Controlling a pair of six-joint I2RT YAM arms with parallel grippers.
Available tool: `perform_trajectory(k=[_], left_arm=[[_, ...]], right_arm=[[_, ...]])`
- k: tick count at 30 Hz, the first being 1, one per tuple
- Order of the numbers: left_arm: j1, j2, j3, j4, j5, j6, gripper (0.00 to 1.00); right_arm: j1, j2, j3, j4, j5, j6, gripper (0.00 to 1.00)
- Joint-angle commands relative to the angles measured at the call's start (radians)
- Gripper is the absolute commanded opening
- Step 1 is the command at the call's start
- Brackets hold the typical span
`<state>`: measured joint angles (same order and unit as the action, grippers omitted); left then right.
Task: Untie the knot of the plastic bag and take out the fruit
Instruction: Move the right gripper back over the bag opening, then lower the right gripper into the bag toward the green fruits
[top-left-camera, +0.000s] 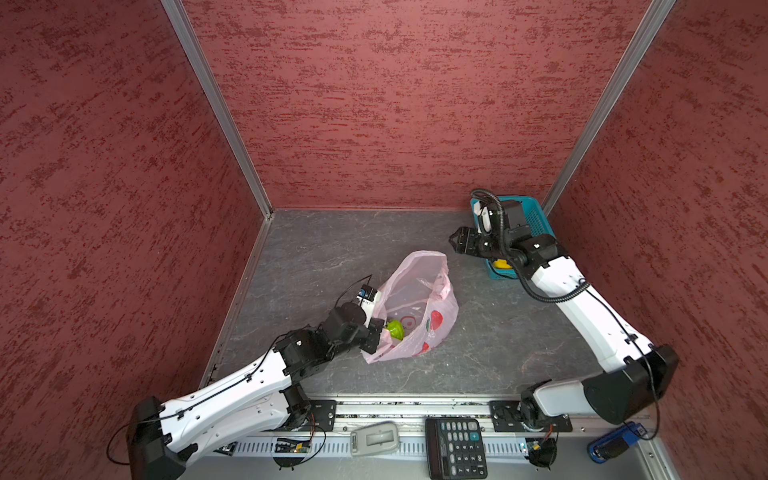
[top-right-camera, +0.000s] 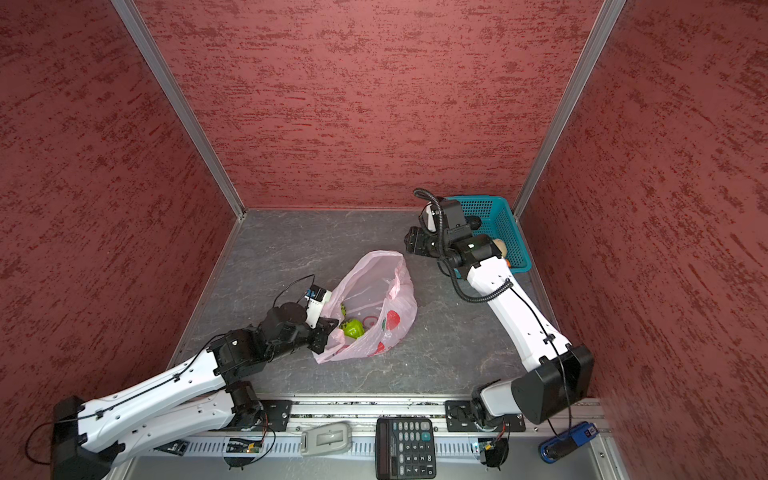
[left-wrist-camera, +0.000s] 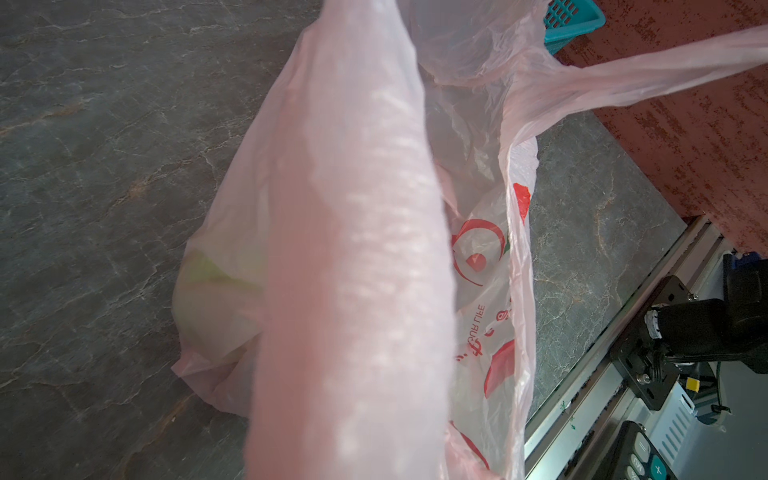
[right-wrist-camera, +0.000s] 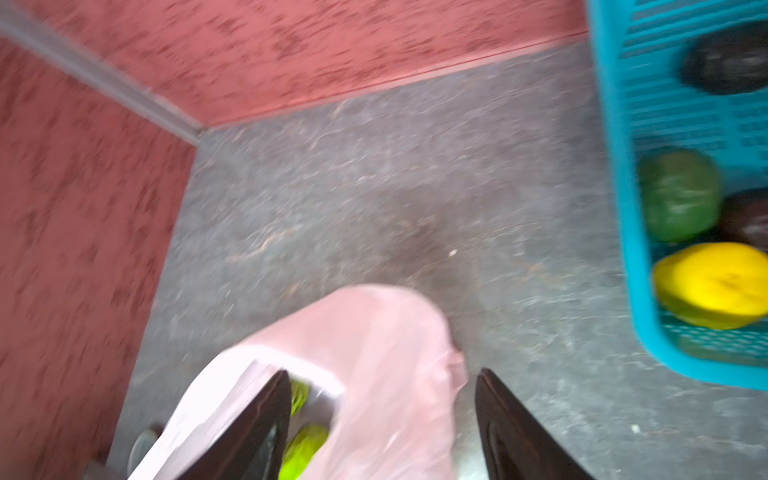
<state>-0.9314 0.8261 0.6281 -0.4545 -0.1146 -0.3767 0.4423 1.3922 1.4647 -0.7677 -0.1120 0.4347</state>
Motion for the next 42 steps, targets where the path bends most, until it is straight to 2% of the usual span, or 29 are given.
perform_trajectory(k=[1,9,14,25,31,35,42], left_arm=[[0.003,-0.004,0.035,-0.013,-0.016,0.009,0.0],[0.002,-0.005,0.061,-0.026,-0.01,0.021,0.0],[0.004,0.002,0.064,-0.018,0.004,0.027,0.0],[0.011,-0.028,0.06,-0.011,-0.035,0.013,0.0],[0.016,-0.027,0.045,0.026,-0.046,0.003,0.0],[0.016,-0.022,0.04,0.032,-0.055,-0.011,0.0],[0.014,-0.046,0.008,0.026,-0.073,-0.058,0.0]], right_arm=[[0.095,-0.045,0.025,-0.093,0.017,0.016,0.71],[0.325,-0.043,0.144,-0.175,0.031,0.058,0.71],[0.419,0.017,0.166,-0.178,0.021,0.049,0.71],[0.483,0.04,-0.068,-0.091,0.094,0.038,0.68],[0.49,0.123,-0.127,-0.031,0.152,0.004,0.66],[0.511,0.176,-0.152,-0.055,0.21,-0.019,0.66],[0.61,0.068,-0.317,-0.122,0.292,0.076,0.66]])
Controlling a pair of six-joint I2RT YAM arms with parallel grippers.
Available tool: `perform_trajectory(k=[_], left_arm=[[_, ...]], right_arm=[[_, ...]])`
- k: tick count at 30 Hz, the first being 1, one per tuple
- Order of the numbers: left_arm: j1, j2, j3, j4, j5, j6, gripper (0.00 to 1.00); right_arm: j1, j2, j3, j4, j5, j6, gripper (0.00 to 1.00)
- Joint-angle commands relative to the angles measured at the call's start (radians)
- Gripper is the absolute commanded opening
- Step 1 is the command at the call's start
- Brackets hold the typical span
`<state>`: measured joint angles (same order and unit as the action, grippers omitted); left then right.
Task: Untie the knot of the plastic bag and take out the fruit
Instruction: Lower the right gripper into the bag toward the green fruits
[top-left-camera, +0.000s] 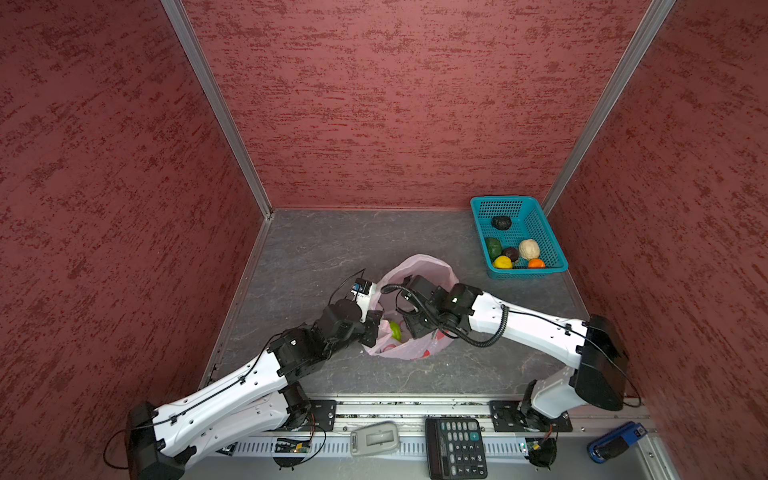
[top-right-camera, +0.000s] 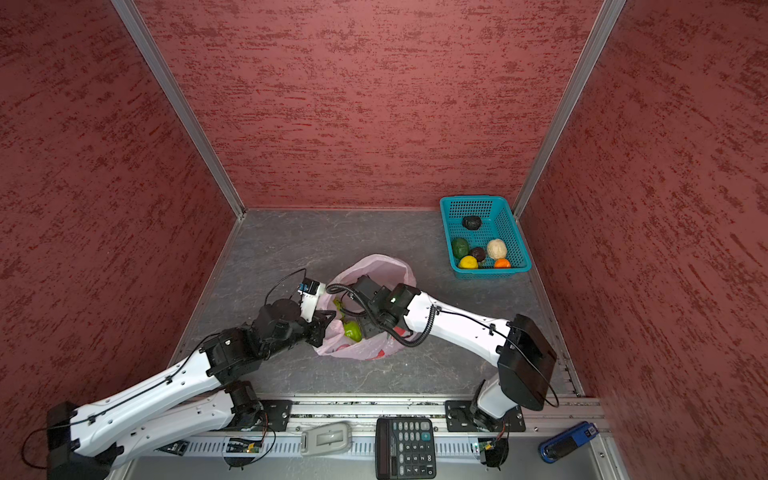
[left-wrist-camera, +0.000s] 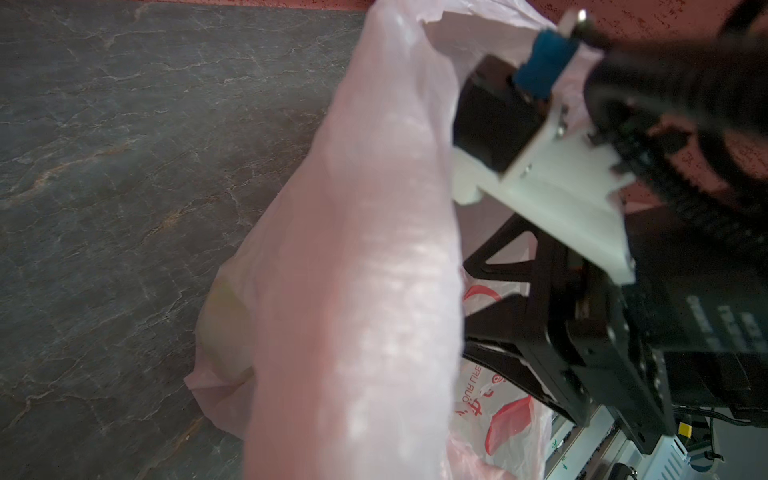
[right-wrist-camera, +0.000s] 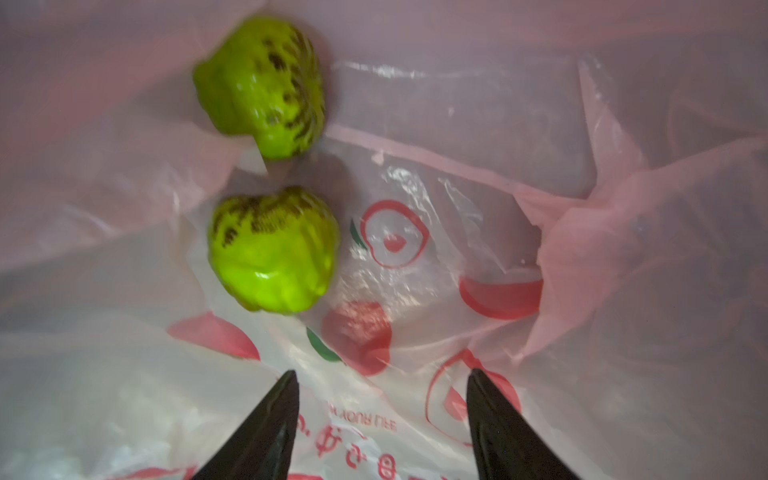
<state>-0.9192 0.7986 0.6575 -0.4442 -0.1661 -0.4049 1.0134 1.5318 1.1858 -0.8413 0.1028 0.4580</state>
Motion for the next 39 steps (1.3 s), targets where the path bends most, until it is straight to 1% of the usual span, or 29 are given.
perform_trajectory(k=[1,2,8,11,14,18,21,24,27,29,33,36,39], left_arm=[[0.0,-0.022,-0.029,0.012,-0.02,-0.04,0.0],[-0.003,-0.027,-0.034,0.009,-0.018,-0.051,0.0],[-0.037,-0.035,-0.039,-0.061,-0.01,-0.108,0.0],[-0.047,-0.032,-0.036,-0.11,-0.006,-0.134,0.0],[-0.048,-0.039,-0.023,-0.168,-0.004,-0.162,0.0],[-0.05,-0.038,0.019,-0.273,-0.004,-0.184,0.0],[-0.051,-0.036,0.036,-0.306,0.008,-0.183,0.0],[-0.051,-0.018,0.05,-0.322,0.016,-0.177,0.0],[-0.051,0.001,0.069,-0.325,0.009,-0.17,0.0],[-0.052,0.007,0.079,-0.317,0.002,-0.162,0.0],[-0.05,0.023,0.089,-0.304,-0.002,-0.15,0.0],[-0.051,0.031,0.098,-0.299,-0.002,-0.151,0.0],[-0.051,0.027,0.102,-0.286,-0.003,-0.161,0.0]], right_arm=[[0.051,-0.073,-0.062,-0.056,0.082,0.07,0.66],[0.067,-0.107,-0.09,-0.059,0.082,0.09,0.66],[0.171,-0.18,-0.253,0.007,0.094,0.23,0.66],[0.225,-0.177,-0.322,0.065,0.081,0.278,0.66],[0.25,-0.17,-0.374,0.121,0.057,0.306,0.66],[0.252,-0.192,-0.387,0.132,0.068,0.318,0.7],[0.245,-0.222,-0.364,0.121,0.096,0.315,0.74],[0.213,-0.248,-0.339,0.133,0.086,0.305,0.77],[0.162,-0.266,-0.31,0.169,0.053,0.282,0.78],[0.134,-0.264,-0.282,0.2,0.033,0.258,0.79],[0.12,-0.23,-0.248,0.294,-0.004,0.205,0.79],[0.12,-0.198,-0.257,0.392,-0.045,0.184,0.79],[0.12,-0.18,-0.268,0.479,-0.064,0.188,0.79]])
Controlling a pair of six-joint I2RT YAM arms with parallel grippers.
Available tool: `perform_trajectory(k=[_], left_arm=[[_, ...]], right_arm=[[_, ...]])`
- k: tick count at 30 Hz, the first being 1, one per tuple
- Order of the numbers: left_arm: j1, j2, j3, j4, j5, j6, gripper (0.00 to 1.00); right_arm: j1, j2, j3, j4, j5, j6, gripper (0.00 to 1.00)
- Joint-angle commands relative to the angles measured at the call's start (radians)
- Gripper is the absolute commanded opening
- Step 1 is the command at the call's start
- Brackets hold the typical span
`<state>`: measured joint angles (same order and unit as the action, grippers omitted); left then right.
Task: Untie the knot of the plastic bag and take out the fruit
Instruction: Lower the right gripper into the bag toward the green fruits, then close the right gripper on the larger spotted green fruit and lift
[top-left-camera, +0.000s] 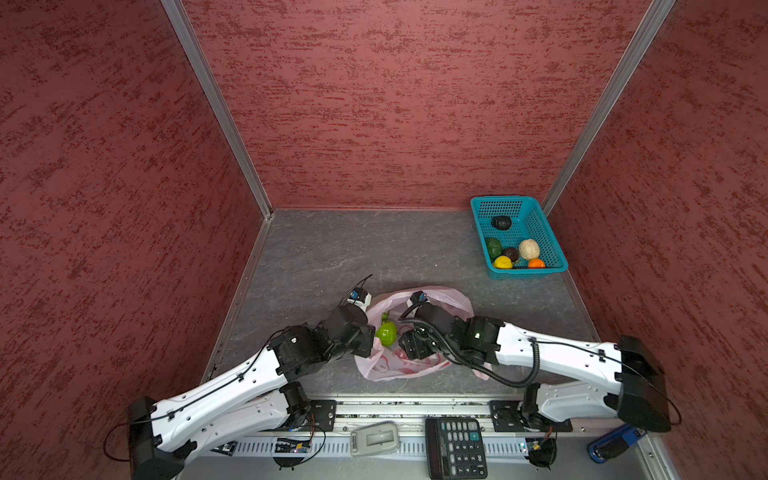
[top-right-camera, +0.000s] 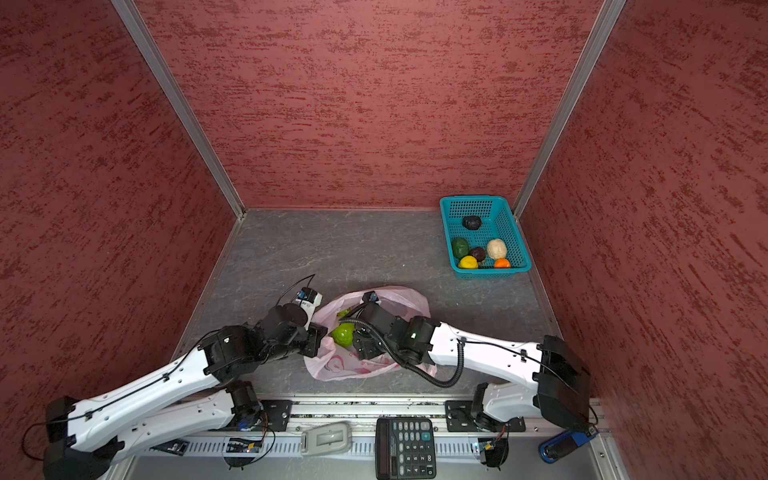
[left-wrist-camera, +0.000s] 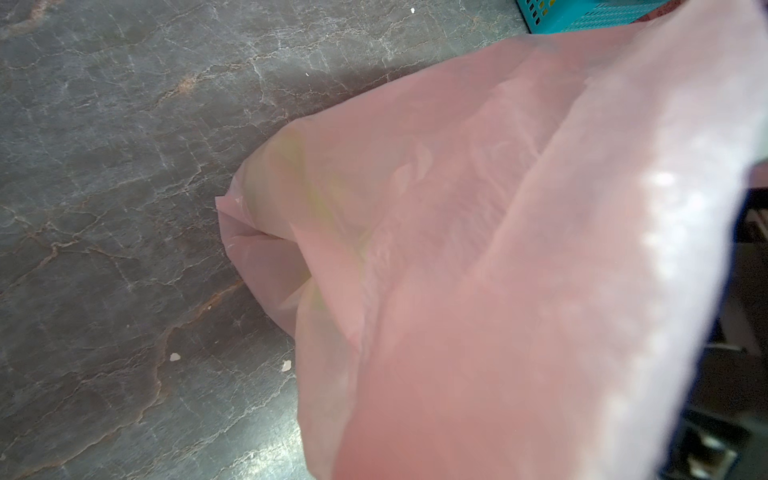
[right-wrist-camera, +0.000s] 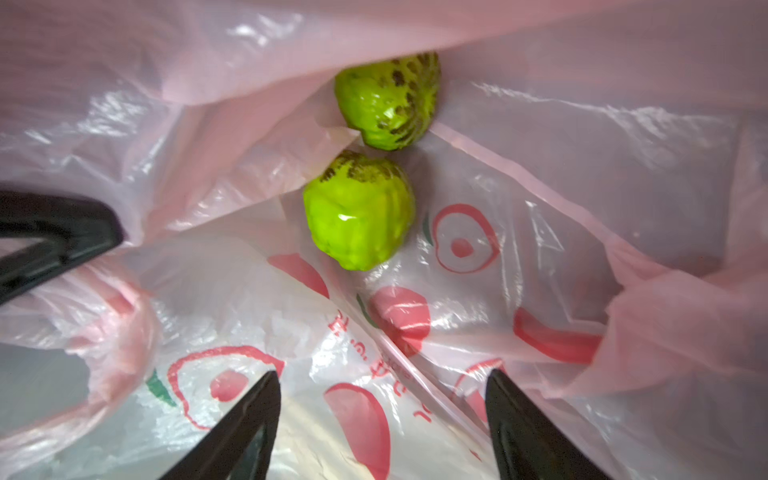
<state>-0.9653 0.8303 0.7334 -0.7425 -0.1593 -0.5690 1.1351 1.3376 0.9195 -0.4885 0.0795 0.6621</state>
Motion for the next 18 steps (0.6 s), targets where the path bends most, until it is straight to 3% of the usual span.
perform_trajectory(k=[1,18], left_arm=[[-0.005,-0.005,0.028,0.017,-0.008,0.0,0.0],[0.004,-0.004,0.041,0.038,0.034,0.004,0.0]], right_arm=[[-0.001,0.021,-0.004,0.149,-0.04,-0.011,0.79],[-0.003,0.201,-0.087,0.438,0.05,0.251,0.8]])
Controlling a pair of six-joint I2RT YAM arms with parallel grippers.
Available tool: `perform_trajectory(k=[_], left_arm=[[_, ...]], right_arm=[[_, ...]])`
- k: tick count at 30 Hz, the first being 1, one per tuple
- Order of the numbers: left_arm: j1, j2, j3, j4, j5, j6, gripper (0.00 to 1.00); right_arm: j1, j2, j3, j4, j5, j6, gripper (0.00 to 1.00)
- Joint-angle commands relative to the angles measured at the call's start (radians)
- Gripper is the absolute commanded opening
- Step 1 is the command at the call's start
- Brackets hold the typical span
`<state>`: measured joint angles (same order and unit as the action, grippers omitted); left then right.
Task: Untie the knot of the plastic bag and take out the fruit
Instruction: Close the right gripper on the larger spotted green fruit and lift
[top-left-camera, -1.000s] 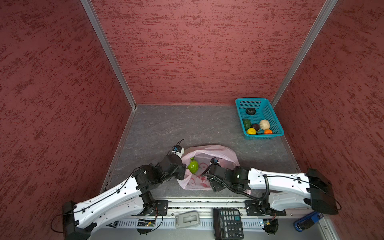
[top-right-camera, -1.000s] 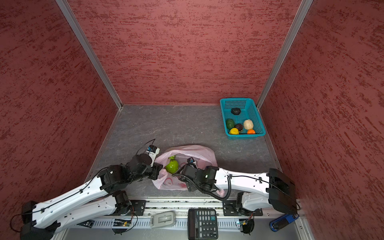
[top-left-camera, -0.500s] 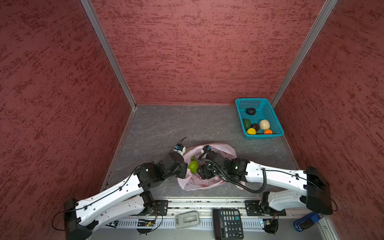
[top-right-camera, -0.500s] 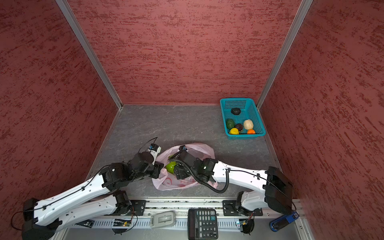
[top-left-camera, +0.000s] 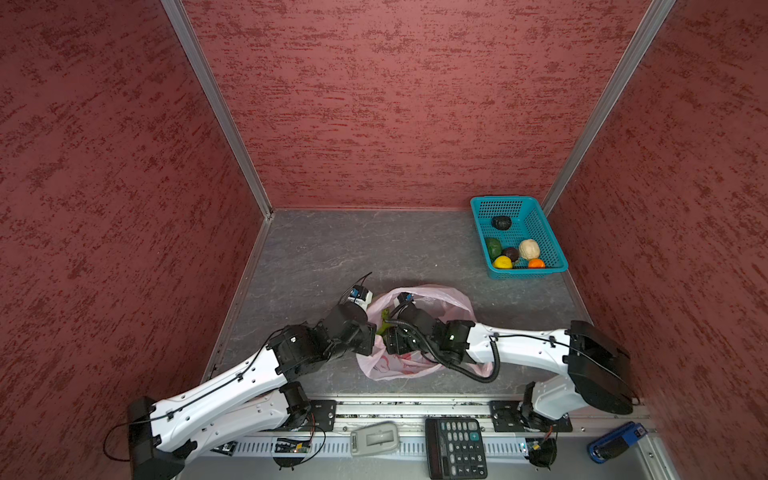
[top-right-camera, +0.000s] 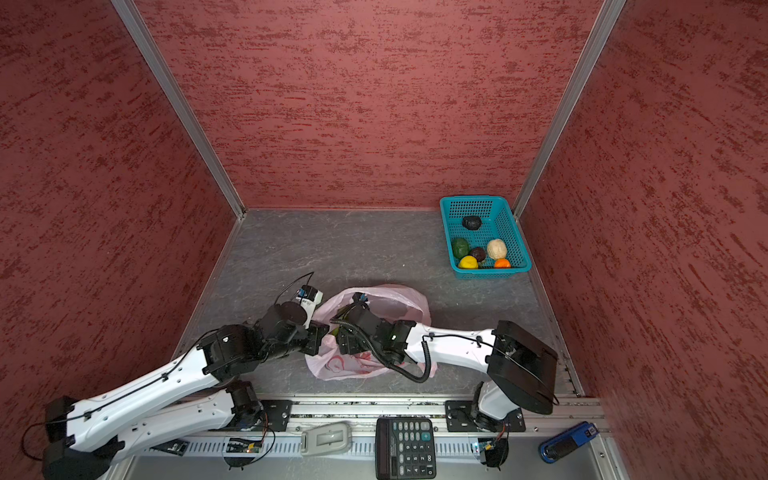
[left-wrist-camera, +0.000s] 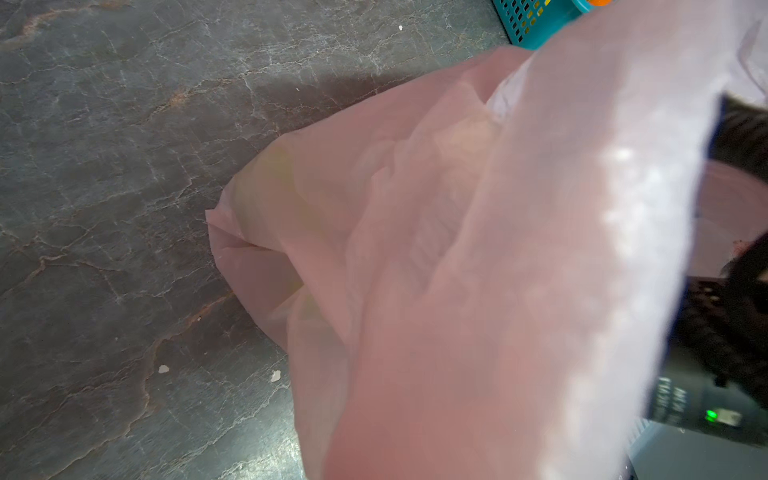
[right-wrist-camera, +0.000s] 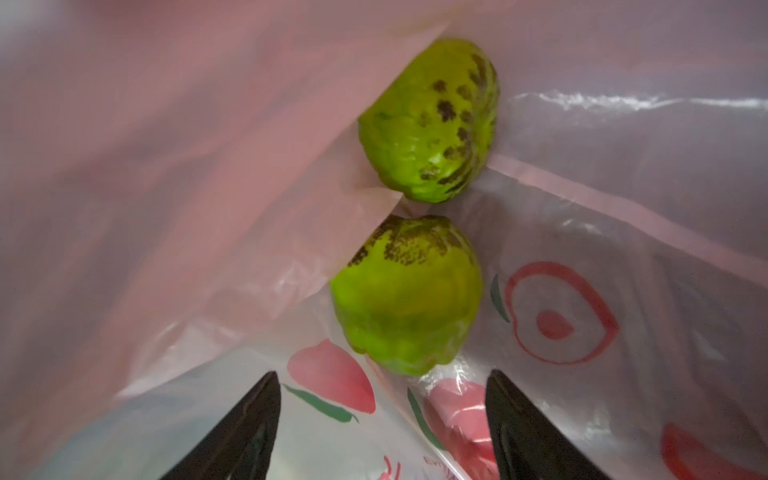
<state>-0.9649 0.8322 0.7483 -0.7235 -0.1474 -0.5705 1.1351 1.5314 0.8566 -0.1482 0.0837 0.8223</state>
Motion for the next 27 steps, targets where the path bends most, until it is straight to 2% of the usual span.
perform_trajectory(k=[1,8,17,27], left_arm=[[0.004,-0.009,0.025,0.017,0.027,0.007,0.0],[0.007,-0.025,0.019,0.002,0.048,0.024,0.0],[0.025,-0.05,0.008,-0.008,0.068,0.044,0.0],[0.031,-0.045,0.013,-0.023,0.084,0.054,0.0]], right_arm=[[-0.004,0.014,-0.034,0.118,0.052,0.101,0.8],[-0.009,0.087,-0.02,0.208,0.065,0.116,0.86],[-0.039,0.237,0.056,0.128,0.069,0.181,0.86],[-0.101,0.196,0.042,0.059,0.116,0.131,0.66]])
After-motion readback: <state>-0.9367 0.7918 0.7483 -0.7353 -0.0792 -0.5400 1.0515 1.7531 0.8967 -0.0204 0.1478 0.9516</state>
